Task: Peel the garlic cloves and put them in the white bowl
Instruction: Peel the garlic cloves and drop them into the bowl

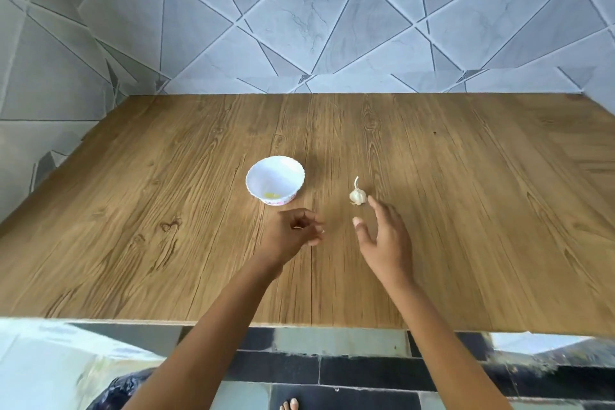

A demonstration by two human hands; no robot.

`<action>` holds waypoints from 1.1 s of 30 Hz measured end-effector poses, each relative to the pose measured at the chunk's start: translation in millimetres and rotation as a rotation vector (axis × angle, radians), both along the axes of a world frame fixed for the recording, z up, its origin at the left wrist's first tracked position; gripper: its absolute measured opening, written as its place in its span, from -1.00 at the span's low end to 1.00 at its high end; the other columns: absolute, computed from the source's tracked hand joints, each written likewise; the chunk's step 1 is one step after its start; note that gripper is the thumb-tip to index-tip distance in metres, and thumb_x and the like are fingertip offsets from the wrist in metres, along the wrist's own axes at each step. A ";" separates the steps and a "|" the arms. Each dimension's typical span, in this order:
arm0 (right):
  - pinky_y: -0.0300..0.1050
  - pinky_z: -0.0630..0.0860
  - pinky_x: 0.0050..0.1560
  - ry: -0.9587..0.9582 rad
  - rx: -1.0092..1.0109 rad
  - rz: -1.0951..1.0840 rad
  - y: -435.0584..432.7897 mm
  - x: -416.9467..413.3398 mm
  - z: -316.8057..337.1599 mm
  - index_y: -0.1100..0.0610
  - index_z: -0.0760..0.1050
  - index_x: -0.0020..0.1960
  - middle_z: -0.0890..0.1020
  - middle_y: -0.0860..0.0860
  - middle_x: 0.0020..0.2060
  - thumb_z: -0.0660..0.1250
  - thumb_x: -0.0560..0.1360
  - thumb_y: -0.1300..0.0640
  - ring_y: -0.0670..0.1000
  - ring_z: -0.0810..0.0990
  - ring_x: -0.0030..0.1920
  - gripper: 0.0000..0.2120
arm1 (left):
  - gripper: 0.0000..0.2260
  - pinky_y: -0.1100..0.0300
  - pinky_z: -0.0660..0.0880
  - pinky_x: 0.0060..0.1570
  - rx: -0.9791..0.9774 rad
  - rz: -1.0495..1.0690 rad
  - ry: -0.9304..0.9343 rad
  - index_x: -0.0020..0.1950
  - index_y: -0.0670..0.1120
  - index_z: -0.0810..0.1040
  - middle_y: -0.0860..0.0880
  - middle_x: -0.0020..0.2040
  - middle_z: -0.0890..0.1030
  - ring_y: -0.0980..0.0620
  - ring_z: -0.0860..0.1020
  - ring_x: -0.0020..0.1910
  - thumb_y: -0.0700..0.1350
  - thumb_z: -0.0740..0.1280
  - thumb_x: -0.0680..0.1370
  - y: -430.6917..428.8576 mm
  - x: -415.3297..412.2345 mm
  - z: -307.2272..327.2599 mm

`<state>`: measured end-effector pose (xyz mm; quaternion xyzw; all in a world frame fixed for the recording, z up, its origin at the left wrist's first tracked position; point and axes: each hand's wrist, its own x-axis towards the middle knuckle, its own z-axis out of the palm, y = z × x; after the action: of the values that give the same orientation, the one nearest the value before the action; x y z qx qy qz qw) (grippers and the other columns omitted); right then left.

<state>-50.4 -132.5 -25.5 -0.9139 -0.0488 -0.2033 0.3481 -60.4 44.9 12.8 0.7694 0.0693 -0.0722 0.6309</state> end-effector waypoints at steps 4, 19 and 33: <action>0.02 0.24 0.39 0.156 -0.230 0.188 10.5 -39.3 -14.7 0.26 0.35 0.39 0.42 0.16 0.36 0.24 0.57 0.08 0.15 0.35 0.40 -0.56 | -0.91 0.33 0.55 -0.13 0.360 -0.092 -0.016 -0.08 -0.15 0.66 -0.02 -0.17 0.67 0.12 0.64 -0.20 -0.29 0.40 0.48 9.0 -16.8 -5.0; 0.08 0.25 0.34 0.162 -0.491 0.074 25.9 -52.8 -24.0 0.26 0.43 0.33 0.46 0.17 0.32 -0.01 0.56 -0.04 0.14 0.41 0.35 -0.48 | -0.86 0.22 0.50 -0.13 0.714 -0.257 0.071 -0.09 -0.21 0.67 -0.07 -0.14 0.67 0.05 0.60 -0.20 -0.19 0.50 0.40 18.8 -3.0 2.1; -0.03 -0.03 0.47 0.225 -0.471 0.098 28.0 -53.8 -26.3 0.22 0.19 0.48 0.23 0.13 0.47 -0.23 0.55 -0.10 0.08 0.14 0.49 -0.36 | -0.78 0.11 0.50 -0.01 1.016 -0.393 0.039 0.00 -0.16 0.58 -0.09 0.03 0.60 -0.07 0.55 0.05 -0.18 0.48 0.40 3.5 9.0 9.7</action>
<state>-104.2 -104.5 -51.7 -0.9830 -0.1001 -0.0665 0.1385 -51.4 48.4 22.5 0.9744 -0.0381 -0.1607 0.1528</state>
